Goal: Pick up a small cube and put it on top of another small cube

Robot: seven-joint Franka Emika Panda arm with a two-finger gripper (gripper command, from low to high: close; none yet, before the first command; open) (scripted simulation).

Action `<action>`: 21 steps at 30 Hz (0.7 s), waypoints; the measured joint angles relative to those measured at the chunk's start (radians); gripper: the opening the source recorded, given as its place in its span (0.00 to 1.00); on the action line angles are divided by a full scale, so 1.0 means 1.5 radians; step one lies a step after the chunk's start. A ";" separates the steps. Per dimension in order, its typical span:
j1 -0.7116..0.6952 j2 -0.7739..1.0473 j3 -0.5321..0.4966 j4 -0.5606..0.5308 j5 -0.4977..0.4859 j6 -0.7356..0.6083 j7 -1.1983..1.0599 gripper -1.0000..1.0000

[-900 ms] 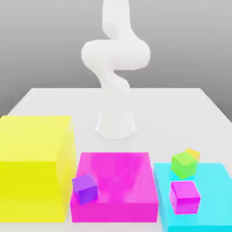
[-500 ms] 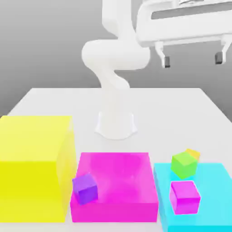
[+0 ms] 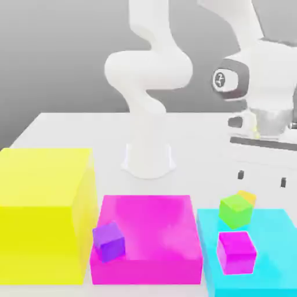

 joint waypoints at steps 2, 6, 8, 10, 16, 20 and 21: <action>0.004 0.033 0.029 -0.023 -0.007 0.023 0.064 0.50; 0.043 0.092 0.030 -0.043 -0.079 0.061 0.184 0.50; 0.049 0.119 -0.009 -0.036 -0.148 0.074 0.239 0.50; 0.076 0.145 -0.055 -0.028 -0.221 0.086 0.294 0.50; 0.199 0.215 -0.221 -0.002 -0.405 0.124 0.431 0.50; 0.290 0.259 -0.335 0.013 -0.505 0.152 0.507 0.50; 0.313 0.270 -0.364 0.016 -0.527 0.160 0.524 0.50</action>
